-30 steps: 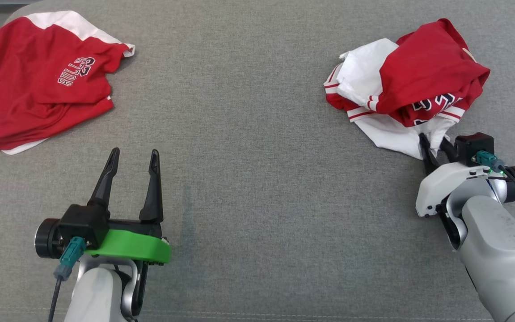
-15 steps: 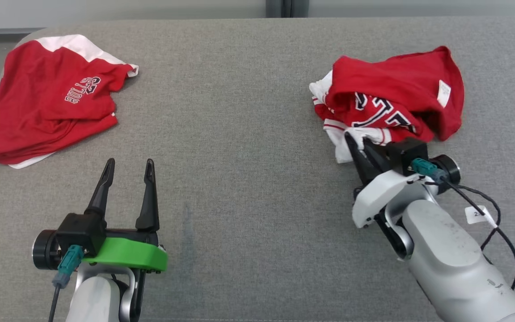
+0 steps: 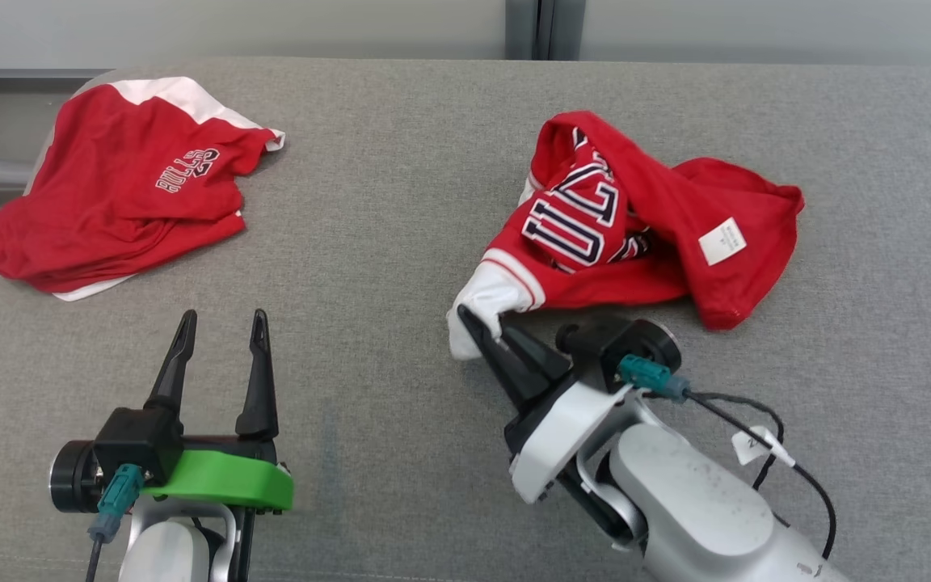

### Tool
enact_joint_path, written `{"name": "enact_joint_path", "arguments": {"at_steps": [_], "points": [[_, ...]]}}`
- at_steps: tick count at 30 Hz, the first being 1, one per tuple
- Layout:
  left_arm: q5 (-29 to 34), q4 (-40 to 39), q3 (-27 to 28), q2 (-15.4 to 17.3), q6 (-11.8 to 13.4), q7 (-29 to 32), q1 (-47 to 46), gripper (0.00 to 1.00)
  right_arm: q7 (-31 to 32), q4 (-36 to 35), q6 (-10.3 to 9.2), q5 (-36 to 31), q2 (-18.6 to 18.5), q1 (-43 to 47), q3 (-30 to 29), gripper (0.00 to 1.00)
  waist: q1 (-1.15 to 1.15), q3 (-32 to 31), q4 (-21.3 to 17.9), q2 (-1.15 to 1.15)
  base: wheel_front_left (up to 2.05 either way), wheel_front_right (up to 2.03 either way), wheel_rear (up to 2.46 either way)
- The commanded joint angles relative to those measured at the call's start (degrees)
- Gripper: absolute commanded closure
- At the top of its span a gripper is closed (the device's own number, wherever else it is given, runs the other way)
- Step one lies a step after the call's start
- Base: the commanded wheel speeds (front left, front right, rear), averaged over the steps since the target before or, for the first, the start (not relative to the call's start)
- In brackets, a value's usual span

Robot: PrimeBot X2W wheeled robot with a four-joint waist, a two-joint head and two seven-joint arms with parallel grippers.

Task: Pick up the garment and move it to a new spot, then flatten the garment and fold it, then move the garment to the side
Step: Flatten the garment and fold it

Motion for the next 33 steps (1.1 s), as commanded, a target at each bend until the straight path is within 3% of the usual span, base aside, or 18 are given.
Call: {"name": "enact_joint_path", "arguments": {"at_steps": [1,10,11,12,18,33], "points": [[0.4,-0.2,0.3,0.0,-0.2,0.0,0.5,0.00,0.0,-0.6,-0.07,1.0,0.3,1.3,1.2,1.00,0.00,-0.1,0.5,0.00,0.00,0.00,0.00],[0.1,0.0,-0.4,0.0,-0.1,0.0,0.3,0.00,0.0,2.1,-0.06,6.9,1.5,5.5,13.2,1.00,0.00,0.3,1.8,0.00,0.00,0.00,0.00],[0.0,0.1,-0.4,0.0,-0.1,0.0,0.2,0.00,0.0,2.2,-0.06,7.7,1.6,5.5,14.3,0.58,0.00,0.3,1.8,0.00,0.00,0.00,0.00],[0.0,0.1,-0.5,0.0,0.0,0.0,0.2,0.00,0.0,2.5,-0.06,8.2,1.6,5.5,15.0,0.00,0.00,0.2,1.8,0.00,0.00,0.00,0.00],[0.2,0.5,0.0,0.0,0.2,0.0,1.1,0.00,0.0,4.4,-0.07,8.2,1.5,3.5,13.1,0.00,0.00,-1.1,0.5,0.00,0.00,0.00,0.00],[1.0,-0.5,1.2,0.0,-0.1,0.0,2.7,0.00,0.0,-0.6,-0.07,1.7,-5.1,9.0,-7.0,0.00,0.00,-2.7,-2.4,0.00,0.00,0.00,0.00]]}}
